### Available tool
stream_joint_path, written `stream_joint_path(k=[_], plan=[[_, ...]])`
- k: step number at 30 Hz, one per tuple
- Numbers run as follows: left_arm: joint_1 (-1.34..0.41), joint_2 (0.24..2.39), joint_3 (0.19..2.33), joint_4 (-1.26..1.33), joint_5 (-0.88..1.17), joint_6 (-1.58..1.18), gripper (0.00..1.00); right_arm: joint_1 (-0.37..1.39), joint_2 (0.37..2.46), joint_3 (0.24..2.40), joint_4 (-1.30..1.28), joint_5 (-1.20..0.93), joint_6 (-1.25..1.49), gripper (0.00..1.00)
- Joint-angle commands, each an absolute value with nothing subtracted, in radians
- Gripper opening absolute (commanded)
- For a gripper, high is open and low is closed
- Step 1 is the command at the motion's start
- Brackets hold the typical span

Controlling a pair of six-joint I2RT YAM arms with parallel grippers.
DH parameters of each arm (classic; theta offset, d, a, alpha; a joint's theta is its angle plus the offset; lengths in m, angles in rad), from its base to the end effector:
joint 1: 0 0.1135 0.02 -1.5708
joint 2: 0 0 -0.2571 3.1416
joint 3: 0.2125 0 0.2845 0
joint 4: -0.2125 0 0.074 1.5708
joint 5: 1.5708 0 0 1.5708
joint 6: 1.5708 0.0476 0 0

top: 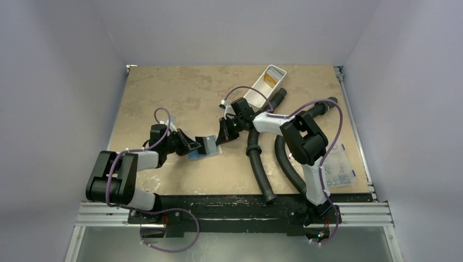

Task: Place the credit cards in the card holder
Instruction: Insert the credit card into the card holder.

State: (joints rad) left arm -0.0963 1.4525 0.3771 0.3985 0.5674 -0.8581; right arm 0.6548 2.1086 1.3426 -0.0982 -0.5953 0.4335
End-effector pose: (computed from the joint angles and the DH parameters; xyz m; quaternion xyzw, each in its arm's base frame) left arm 0.2599 -0.0508 0.0812 -0.2095 0.8487 -0.4148 0.2527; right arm 0.3544 0.3058 0.0985 -0.1999 0.8803 0.4067 0.1406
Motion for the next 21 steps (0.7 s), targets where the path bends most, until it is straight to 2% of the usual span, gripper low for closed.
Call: stream_joint_path(k=[1,6,10,12,17,21], plan=[[-0.138,1.463,0.362,0.442,0.534,-0.874,0.00,0.664,2.146,1.338,-0.113,-0.554,0.423,0.00],[-0.187,1.462,0.389,0.369,0.466,-0.854,0.13,0.664,2.145,1.337,-0.112,-0.552,0.425,0.00],[-0.195,1.445,0.473,0.155,0.386,-0.773,0.33,0.664,2.142,1.342,-0.123,-0.545,0.416,0.00],[-0.195,1.424,0.512,0.061,0.344,-0.731,0.39,0.664,2.140,1.342,-0.126,-0.543,0.412,0.00],[-0.206,1.410,0.561,-0.039,0.311,-0.705,0.44,0.664,2.145,1.344,-0.126,-0.545,0.413,0.00],[-0.279,1.438,0.608,-0.072,0.261,-0.727,0.46,0.665,2.145,1.347,-0.127,-0.542,0.413,0.00]])
